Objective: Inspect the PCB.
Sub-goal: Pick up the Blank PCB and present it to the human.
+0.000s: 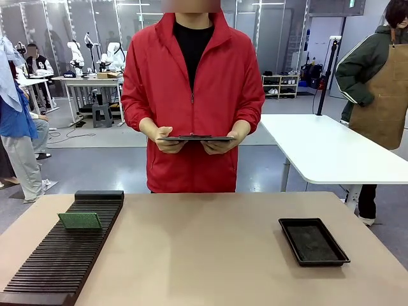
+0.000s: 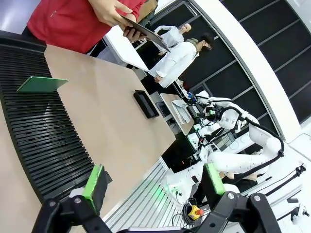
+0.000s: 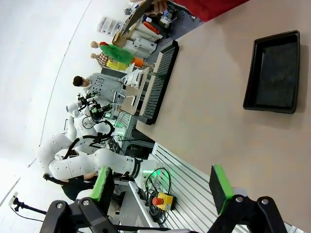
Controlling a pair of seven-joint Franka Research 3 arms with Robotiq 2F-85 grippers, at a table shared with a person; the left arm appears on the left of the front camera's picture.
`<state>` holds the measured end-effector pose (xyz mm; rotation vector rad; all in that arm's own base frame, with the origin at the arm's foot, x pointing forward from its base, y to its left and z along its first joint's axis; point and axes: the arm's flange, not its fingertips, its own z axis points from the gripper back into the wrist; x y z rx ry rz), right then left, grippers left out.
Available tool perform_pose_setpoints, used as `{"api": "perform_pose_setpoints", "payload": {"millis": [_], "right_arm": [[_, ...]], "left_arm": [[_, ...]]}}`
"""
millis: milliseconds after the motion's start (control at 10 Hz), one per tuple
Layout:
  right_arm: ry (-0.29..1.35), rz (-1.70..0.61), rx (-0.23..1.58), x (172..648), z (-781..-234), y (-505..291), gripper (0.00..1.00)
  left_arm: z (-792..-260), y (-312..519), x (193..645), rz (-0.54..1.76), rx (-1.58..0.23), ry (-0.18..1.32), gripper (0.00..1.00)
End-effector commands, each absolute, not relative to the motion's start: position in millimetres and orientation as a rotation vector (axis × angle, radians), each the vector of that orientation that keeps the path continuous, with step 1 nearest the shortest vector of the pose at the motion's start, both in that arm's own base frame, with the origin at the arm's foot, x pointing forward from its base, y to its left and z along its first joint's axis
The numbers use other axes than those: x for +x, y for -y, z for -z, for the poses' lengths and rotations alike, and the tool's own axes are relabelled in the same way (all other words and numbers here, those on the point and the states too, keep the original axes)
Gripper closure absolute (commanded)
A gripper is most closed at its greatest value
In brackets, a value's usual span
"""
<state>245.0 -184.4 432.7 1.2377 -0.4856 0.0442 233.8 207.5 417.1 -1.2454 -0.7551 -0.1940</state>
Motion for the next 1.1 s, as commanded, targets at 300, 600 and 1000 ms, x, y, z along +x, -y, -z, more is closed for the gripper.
{"api": "perform_pose_setpoints", "payload": {"millis": [300,600,1000], "right_arm": [[0.490,-0.051,1.246,245,-433,184,0.00],[0.490,-0.051,1.246,245,-433,184,0.00],[0.490,-0.051,1.246,245,-433,184,0.00]], "left_arm": [[-441,-201,227,0.371,-1.060,0.786,0.00],[-496,-150,261,0.688,-0.439,0.750,0.00],[-522,-70,315,1.074,0.022,0.614,0.00]]}}
